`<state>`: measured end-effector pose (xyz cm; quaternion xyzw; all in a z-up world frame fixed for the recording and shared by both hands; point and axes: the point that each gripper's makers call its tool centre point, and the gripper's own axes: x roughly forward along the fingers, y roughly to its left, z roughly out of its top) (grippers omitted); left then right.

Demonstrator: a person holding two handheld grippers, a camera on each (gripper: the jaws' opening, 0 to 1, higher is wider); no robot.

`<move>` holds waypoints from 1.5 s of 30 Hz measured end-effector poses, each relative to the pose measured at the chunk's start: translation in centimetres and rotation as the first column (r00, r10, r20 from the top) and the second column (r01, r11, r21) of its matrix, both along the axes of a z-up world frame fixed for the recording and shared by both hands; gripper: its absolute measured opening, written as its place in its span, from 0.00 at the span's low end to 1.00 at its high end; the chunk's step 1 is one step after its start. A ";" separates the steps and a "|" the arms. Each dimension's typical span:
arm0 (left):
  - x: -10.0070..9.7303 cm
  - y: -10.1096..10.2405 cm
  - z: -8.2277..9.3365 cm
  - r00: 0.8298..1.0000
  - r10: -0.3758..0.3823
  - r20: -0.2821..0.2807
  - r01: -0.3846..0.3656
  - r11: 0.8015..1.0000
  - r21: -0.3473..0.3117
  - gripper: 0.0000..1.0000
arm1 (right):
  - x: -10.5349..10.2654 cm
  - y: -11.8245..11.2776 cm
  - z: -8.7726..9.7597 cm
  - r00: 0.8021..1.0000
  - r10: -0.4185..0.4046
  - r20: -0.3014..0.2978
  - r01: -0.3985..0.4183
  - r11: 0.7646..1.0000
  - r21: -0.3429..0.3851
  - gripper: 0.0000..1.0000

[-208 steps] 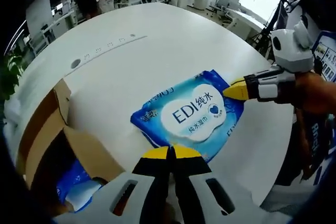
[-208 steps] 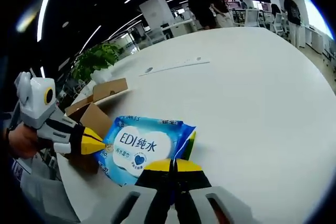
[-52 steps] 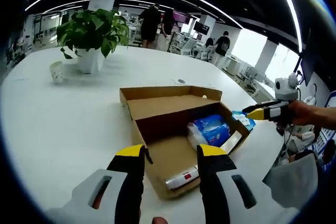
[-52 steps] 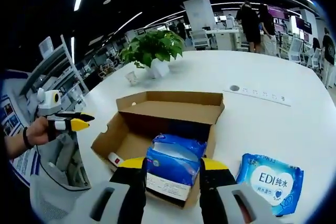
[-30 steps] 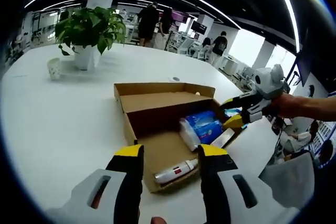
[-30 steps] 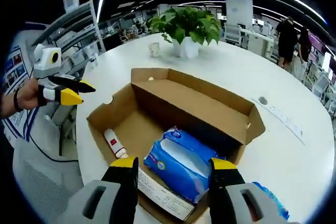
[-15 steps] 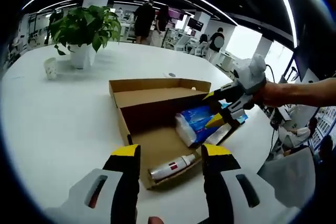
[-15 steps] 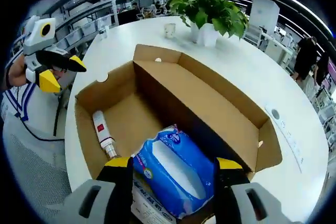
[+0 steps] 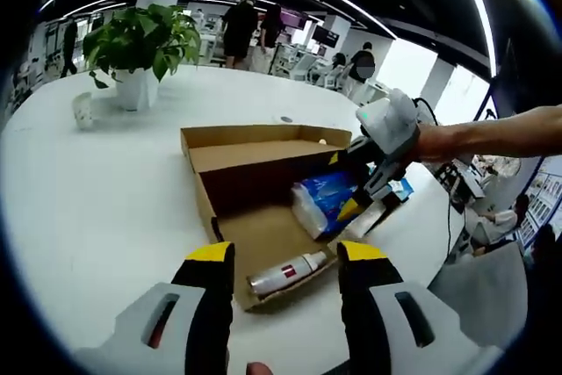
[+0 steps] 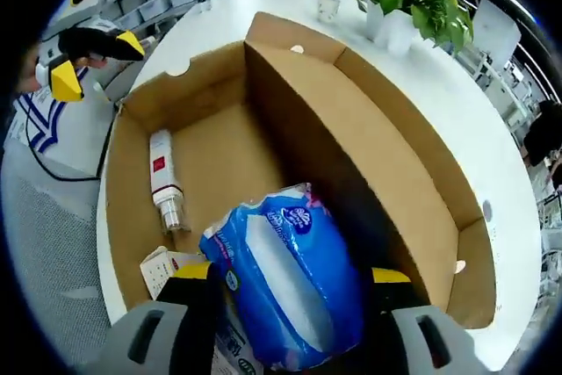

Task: Operate the shoe box by opening the lid, removing the specified soft item, and placing it in the target area until the item is outside and the box remains undamaged.

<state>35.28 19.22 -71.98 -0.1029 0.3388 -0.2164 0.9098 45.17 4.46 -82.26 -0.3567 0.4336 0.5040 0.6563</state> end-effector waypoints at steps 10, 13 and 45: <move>0.6 0.4 -0.1 1.000 0.002 -0.003 -0.002 1.000 0.000 0.48 | 0.1 -0.3 -3.3 0.997 0.071 -0.021 -0.073 0.992 -0.107 0.65; 0.6 0.3 -0.2 1.000 0.004 -0.004 -0.004 1.000 -0.002 0.48 | 0.6 -0.4 -3.9 0.998 0.065 -0.028 -0.068 0.991 -0.115 0.66; 0.1 0.0 0.6 1.000 0.026 0.004 -0.026 1.000 -0.018 0.48 | -0.7 0.3 0.1 0.996 -0.025 0.082 0.023 0.999 0.029 0.31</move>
